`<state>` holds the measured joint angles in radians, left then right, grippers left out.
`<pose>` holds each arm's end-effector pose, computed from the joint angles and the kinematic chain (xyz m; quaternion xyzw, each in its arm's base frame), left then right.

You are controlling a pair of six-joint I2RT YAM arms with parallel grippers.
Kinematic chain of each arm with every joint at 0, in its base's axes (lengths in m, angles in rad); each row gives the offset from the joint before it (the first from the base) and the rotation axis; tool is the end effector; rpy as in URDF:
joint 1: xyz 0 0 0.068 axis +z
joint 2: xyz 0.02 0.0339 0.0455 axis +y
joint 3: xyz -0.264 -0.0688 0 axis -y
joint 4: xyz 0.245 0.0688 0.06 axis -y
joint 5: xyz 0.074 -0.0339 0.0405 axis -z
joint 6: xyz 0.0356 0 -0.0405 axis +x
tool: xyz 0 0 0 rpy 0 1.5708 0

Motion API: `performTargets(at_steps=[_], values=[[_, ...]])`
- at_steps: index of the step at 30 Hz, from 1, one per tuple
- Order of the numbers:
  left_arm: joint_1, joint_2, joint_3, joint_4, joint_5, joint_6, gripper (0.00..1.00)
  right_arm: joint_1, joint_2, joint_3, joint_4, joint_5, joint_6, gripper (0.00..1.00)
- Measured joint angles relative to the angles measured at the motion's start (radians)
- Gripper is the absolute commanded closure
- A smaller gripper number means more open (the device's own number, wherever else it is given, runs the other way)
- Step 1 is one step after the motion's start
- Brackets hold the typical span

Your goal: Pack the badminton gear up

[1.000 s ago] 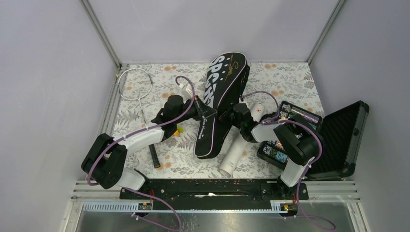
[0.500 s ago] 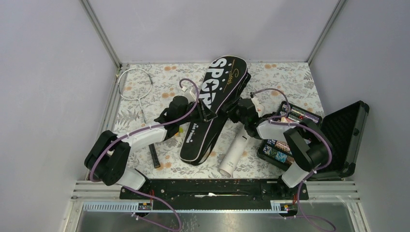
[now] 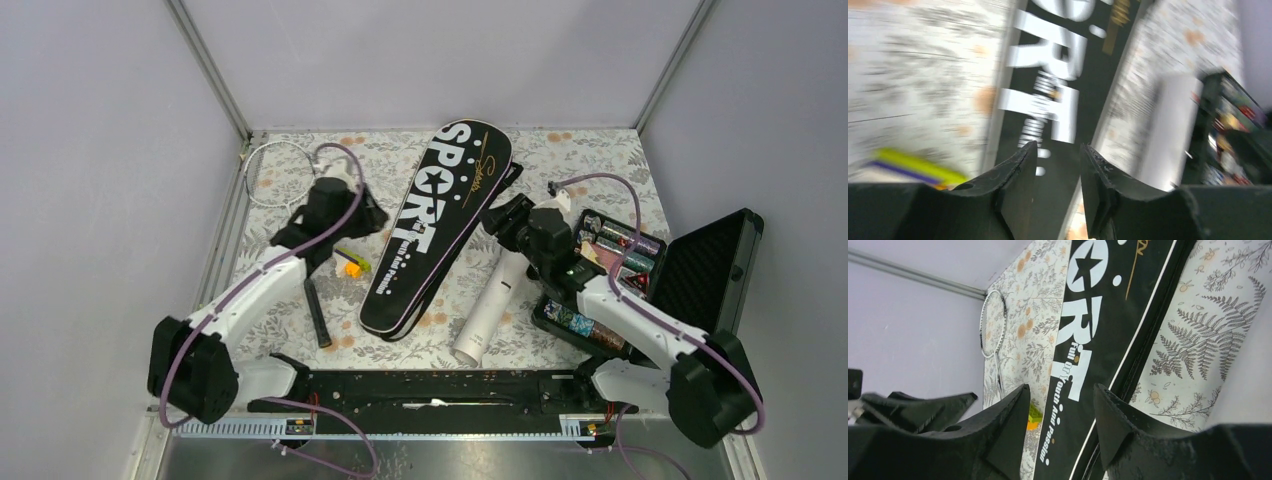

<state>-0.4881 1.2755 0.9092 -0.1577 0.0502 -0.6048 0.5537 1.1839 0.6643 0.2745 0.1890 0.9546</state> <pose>0.2538 -0.1368 0.2795 -0.0380 0.8651 -0.2782 0.4156 0.2319 0.1355 0.2620 0.2131 0.7575 0.3652 0.4974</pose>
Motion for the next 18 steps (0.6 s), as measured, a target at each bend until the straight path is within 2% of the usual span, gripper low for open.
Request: performTargets(at_steps=[5,9,14,18], values=[[0.225,-0.084,-0.001,-0.167,-0.122,0.077,0.57,0.0,-0.128,-0.023,-0.013,-0.021,-0.081,0.46],[0.377,-0.069,-0.002,-0.242,-0.144,0.121,0.58,0.0,-0.189,-0.023,-0.014,-0.04,-0.119,0.46],[0.532,0.073,0.03,-0.295,-0.128,0.17,0.61,0.0,-0.198,-0.023,-0.015,-0.071,-0.143,0.47],[0.6,0.245,0.1,-0.322,-0.08,0.206,0.62,0.0,-0.198,-0.023,-0.014,-0.082,-0.15,0.47]])
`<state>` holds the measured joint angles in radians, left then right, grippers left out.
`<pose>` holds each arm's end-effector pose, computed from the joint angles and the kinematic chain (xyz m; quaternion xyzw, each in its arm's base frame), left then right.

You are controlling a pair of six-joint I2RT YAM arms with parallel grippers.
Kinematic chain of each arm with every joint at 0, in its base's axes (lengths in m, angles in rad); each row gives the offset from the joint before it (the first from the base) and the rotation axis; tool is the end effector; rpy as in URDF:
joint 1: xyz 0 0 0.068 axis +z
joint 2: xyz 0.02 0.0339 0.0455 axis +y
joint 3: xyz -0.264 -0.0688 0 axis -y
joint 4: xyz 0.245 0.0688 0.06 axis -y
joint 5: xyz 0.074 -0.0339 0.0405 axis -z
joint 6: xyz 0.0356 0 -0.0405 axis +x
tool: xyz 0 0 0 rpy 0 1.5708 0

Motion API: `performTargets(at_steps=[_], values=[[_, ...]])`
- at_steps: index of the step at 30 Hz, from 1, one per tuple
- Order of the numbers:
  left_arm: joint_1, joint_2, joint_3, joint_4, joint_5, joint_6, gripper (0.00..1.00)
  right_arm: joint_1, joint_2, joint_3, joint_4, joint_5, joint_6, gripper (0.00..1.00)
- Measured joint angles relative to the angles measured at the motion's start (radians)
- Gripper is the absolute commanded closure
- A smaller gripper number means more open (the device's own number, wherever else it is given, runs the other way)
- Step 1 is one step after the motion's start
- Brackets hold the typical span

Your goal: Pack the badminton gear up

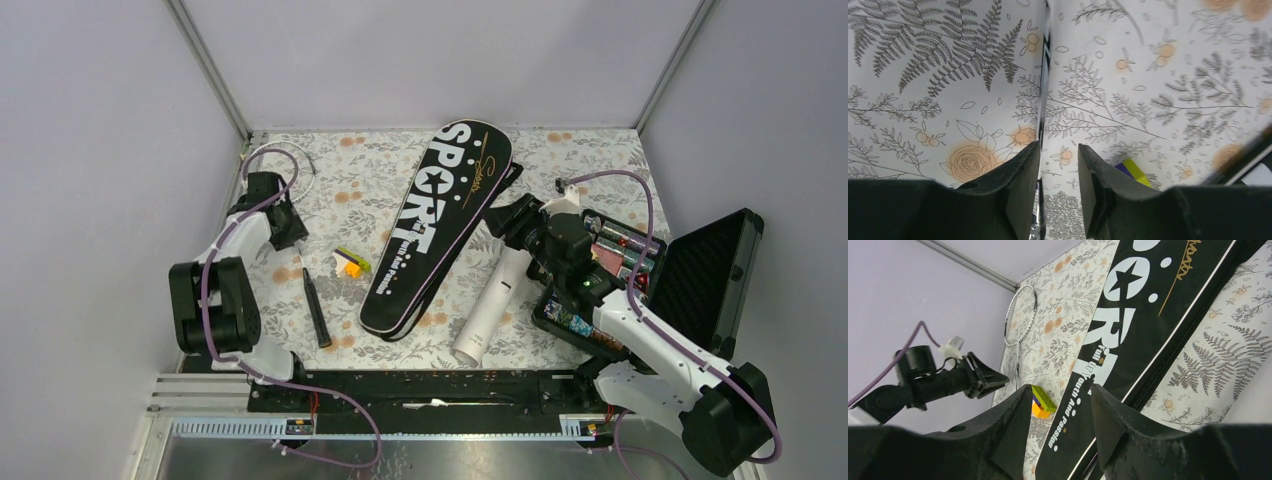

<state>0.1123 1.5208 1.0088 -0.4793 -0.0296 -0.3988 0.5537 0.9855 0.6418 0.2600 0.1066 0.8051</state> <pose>0.3077 0.0358 0.2178 -0.2463 0.9260 -0.0267 0.2848 0.2011 0.1199 0.2983 0.1279 0.7247 0.3942 0.5505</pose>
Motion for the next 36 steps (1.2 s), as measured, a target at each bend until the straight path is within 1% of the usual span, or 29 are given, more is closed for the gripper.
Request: performTargets(at_steps=[3,8,14,16,18,23,30,36], values=[[0.028,0.077,0.011,-0.005,0.019,0.016,0.61,0.0,0.0,0.0,0.003,-0.004,-0.001,0.47],[0.063,0.136,0.013,-0.014,0.069,0.031,0.61,0.0,0.007,0.0,0.014,-0.015,0.0,0.48],[0.076,0.205,0.029,-0.02,0.098,0.036,0.65,0.0,0.023,0.0,0.022,-0.023,0.0,0.48],[0.076,0.219,0.04,-0.023,0.103,0.037,0.7,0.0,0.027,0.0,0.022,-0.023,0.0,0.48],[0.077,0.229,0.05,-0.023,0.106,0.04,0.8,0.0,0.029,0.0,0.022,-0.023,0.002,0.48],[0.078,0.231,0.051,-0.024,0.111,0.053,1.0,0.0,0.029,0.0,0.022,-0.034,0.003,0.48],[0.079,0.222,0.043,-0.021,0.129,0.051,1.0,0.0,0.029,0.0,0.019,-0.047,0.008,0.49],[0.079,0.134,0.005,-0.034,0.137,0.035,1.0,0.0,0.029,0.0,-0.001,-0.048,0.014,0.49]])
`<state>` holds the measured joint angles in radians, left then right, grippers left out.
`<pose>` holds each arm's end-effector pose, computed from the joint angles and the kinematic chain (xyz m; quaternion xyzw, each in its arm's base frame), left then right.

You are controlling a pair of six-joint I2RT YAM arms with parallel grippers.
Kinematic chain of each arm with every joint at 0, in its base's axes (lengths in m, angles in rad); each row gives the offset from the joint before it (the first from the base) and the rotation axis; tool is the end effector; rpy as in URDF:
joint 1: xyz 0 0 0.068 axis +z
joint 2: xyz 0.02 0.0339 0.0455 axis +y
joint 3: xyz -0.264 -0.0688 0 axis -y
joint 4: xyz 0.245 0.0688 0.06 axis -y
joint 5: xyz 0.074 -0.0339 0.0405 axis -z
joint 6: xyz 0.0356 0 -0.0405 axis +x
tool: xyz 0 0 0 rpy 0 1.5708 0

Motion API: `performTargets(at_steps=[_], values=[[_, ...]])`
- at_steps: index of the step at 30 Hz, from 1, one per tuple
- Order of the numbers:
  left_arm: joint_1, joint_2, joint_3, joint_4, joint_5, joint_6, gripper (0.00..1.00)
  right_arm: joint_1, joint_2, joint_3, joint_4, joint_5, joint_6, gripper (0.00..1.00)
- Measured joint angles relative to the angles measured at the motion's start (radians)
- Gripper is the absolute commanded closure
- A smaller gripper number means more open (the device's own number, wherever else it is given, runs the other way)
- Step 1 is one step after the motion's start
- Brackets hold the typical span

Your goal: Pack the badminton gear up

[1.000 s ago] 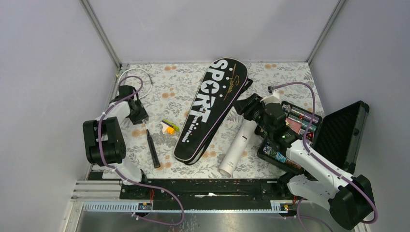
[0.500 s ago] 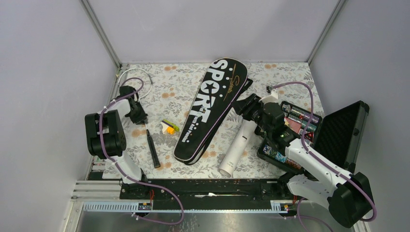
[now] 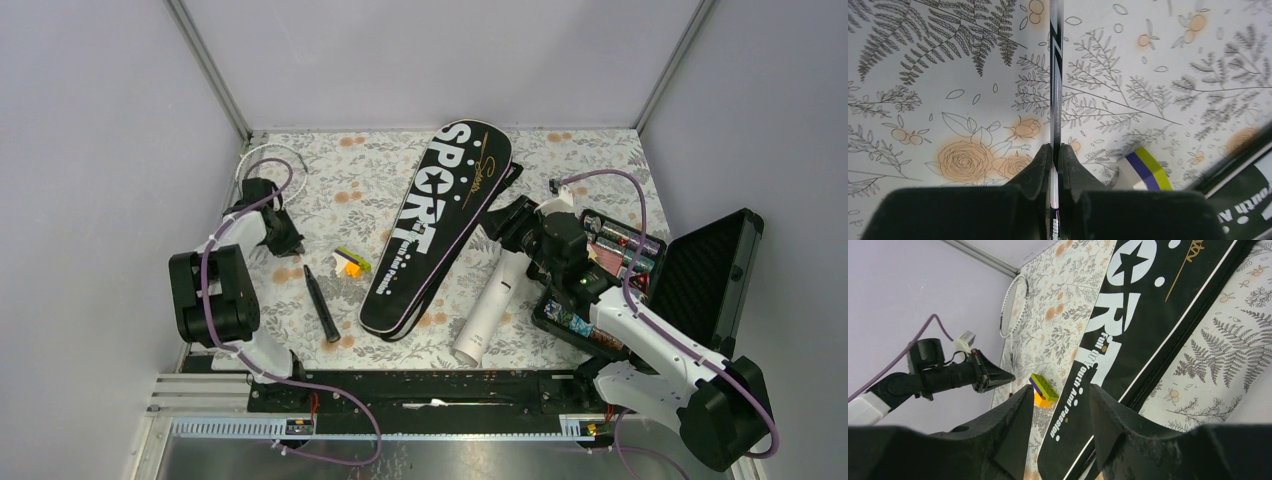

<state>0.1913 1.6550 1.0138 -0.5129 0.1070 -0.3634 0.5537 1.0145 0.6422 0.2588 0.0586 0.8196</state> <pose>0.3136 0.0569 0.1781 -0.2569 0.9427 -0.0699 0.2013 0.2048 0.1241 0.2921 0.1182 0.7366 0.4050 0.5286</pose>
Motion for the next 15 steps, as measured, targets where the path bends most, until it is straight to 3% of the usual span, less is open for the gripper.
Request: performTargets(at_steps=[12,15], values=[[-0.008,-0.307,-0.01,-0.031,0.062,0.006,1.0,0.002,0.002,0.013,-0.023,-0.08,0.043,0.46],[-0.06,-0.374,-0.01,-0.038,0.076,0.014,1.0,0.011,0.021,0.018,-0.013,-0.106,0.062,0.45]])
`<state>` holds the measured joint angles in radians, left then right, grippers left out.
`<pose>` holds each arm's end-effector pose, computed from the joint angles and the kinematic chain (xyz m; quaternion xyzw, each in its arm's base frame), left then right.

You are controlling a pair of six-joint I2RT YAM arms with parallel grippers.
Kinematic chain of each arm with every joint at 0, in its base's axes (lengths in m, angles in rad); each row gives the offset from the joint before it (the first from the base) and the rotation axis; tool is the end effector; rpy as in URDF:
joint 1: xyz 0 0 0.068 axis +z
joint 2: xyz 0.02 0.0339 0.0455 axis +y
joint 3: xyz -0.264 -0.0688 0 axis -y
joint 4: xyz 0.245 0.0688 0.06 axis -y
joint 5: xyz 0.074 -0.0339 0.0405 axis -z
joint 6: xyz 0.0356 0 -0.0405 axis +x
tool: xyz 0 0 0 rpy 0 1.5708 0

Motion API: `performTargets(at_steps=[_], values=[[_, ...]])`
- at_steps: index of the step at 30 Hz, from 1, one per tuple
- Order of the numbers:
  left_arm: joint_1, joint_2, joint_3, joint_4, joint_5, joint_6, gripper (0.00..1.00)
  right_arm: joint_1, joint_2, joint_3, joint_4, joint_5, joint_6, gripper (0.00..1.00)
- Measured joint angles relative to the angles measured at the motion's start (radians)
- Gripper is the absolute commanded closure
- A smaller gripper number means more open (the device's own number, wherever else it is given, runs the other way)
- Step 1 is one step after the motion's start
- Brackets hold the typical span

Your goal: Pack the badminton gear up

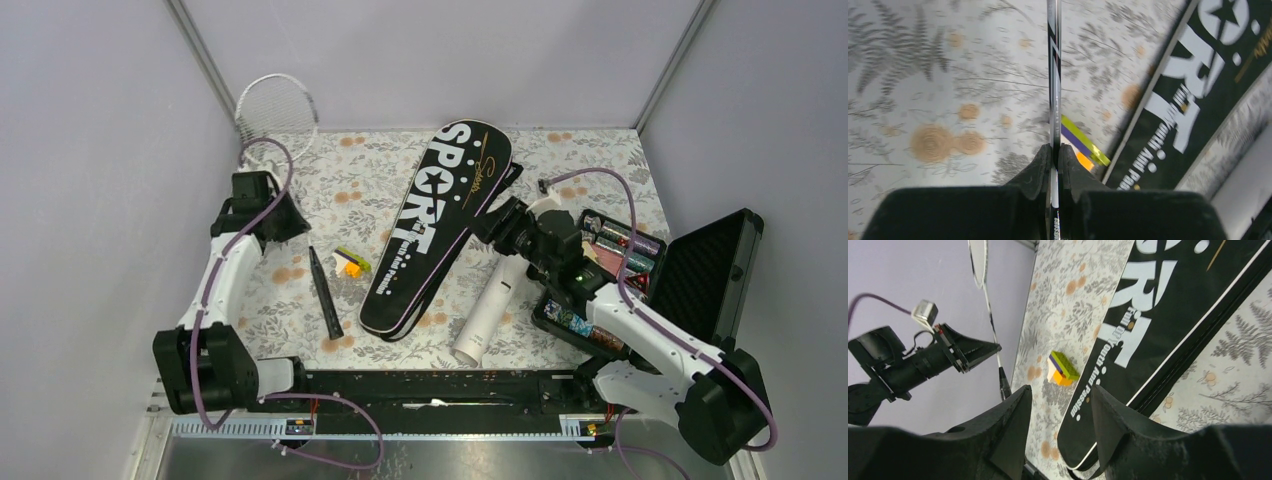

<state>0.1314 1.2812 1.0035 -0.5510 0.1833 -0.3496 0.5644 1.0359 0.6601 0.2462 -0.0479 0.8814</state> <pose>0.2689 0.0290 0.2767 -0.1888 0.9092 -0.1241 0.3496 0.2052 0.1320 0.2924 0.1030 0.7443 0.4499 0.4828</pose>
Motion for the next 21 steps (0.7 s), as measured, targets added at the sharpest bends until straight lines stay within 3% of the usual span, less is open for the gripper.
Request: performTargets(at_steps=[10,21], values=[[-0.349,-0.135,0.0,-0.043,0.018,-0.004,1.0,0.147,0.119,0.005,0.13,-0.021,0.029,0.44],[-0.597,-0.177,-0.029,0.017,0.019,-0.089,1.0,0.28,0.206,0.004,0.353,0.079,0.093,0.49]])
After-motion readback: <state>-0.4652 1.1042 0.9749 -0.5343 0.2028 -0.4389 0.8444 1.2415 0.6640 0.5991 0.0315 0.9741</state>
